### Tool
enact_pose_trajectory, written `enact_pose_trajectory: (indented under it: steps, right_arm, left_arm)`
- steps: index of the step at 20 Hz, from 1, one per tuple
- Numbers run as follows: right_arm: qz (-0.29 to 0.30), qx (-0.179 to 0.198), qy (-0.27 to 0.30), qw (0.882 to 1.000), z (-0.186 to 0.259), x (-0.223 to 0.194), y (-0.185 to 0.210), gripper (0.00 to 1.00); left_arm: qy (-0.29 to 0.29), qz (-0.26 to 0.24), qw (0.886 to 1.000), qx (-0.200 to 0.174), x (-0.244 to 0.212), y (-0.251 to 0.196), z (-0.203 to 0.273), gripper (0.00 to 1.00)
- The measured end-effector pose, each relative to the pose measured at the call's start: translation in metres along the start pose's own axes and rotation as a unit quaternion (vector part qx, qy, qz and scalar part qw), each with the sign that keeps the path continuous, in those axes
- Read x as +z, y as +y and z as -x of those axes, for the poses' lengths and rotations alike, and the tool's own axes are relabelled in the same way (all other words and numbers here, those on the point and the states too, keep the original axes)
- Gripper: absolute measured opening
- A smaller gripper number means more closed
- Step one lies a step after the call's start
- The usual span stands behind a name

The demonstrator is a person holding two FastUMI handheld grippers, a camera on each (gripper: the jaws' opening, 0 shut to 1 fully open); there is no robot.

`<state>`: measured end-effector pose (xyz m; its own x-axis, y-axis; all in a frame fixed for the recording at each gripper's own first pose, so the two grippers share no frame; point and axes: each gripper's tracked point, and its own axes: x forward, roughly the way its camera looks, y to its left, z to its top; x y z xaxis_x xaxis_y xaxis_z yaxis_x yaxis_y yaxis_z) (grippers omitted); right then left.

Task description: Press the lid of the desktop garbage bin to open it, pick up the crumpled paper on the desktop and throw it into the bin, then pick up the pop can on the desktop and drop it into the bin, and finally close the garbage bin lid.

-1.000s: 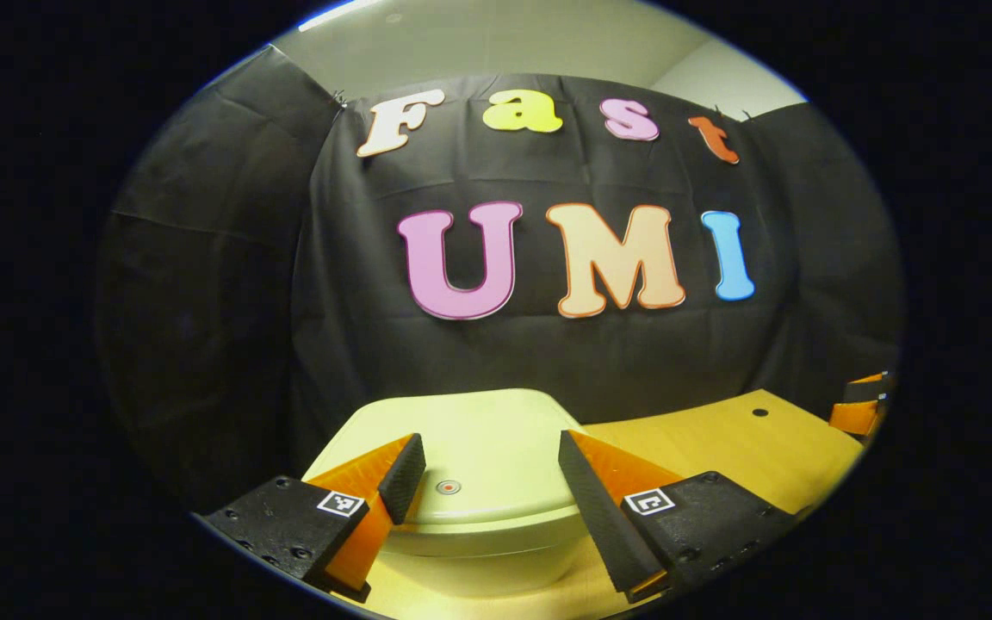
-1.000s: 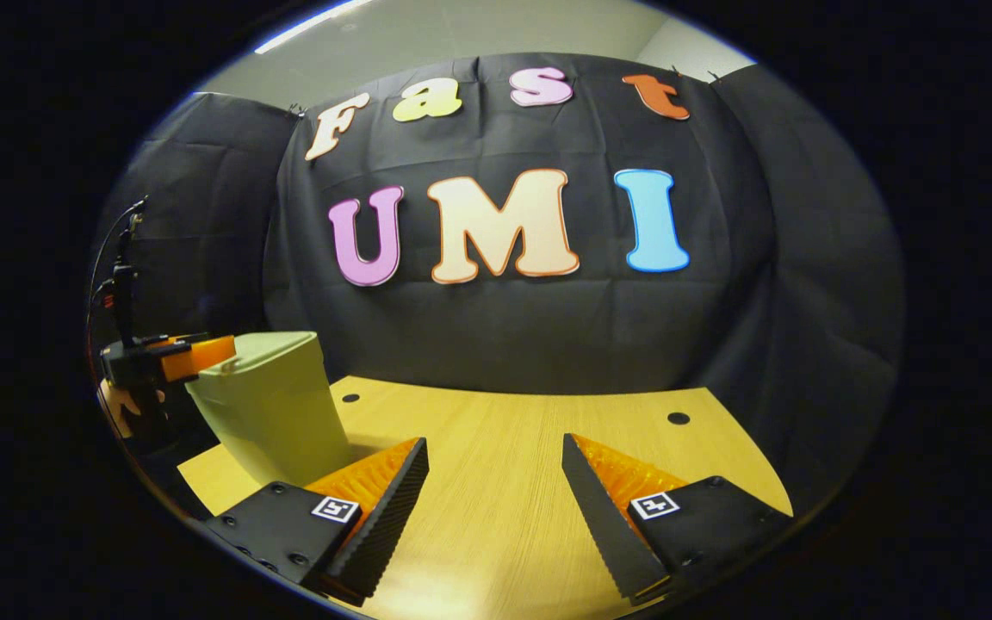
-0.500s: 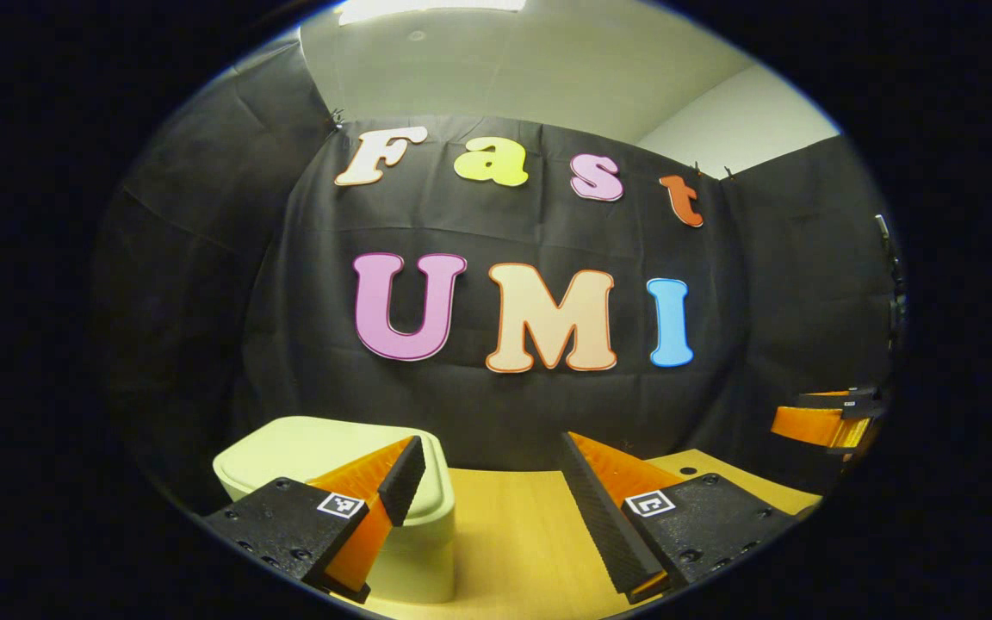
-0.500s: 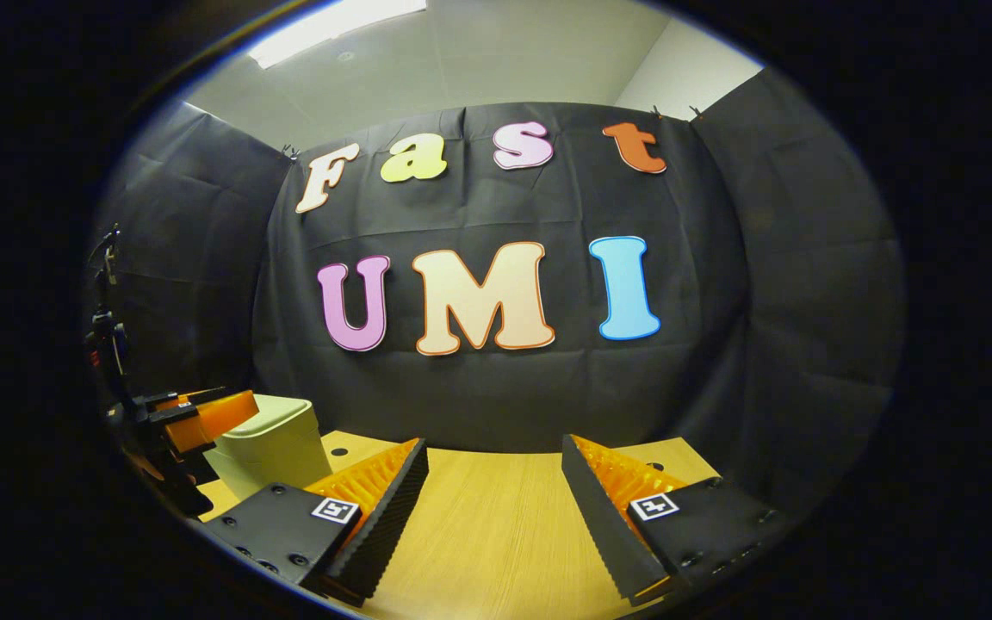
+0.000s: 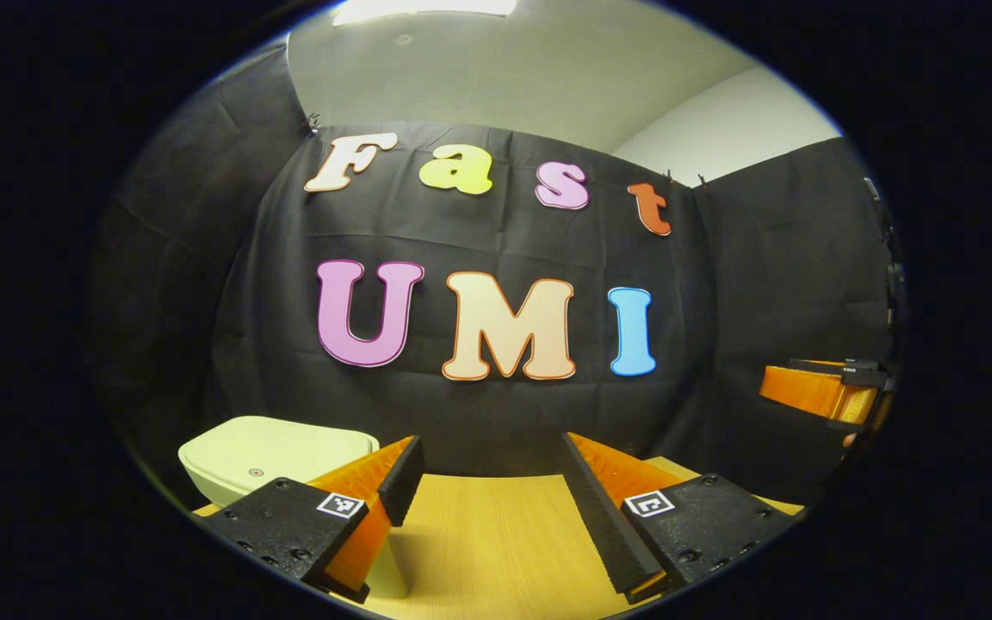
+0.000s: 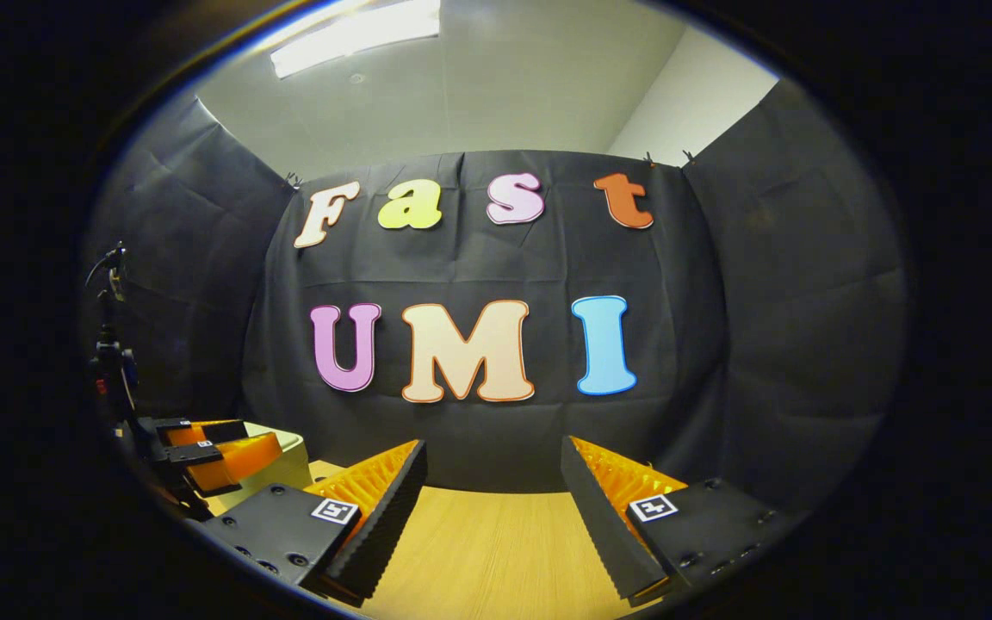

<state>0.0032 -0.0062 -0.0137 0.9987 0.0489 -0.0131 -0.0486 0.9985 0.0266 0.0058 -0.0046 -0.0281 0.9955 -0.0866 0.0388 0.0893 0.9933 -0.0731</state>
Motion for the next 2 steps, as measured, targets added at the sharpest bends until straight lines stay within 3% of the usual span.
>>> enact_pose_trajectory:
  steps: [2]
  right_arm:
    - [0.0, -0.001, -0.002, 1.0, 0.0014, 0.0032, 0.0008, 0.98]
  left_arm:
    - [-0.005, -0.008, 1.0, -0.011, 0.004, -0.0078, 0.0019, 0.93]
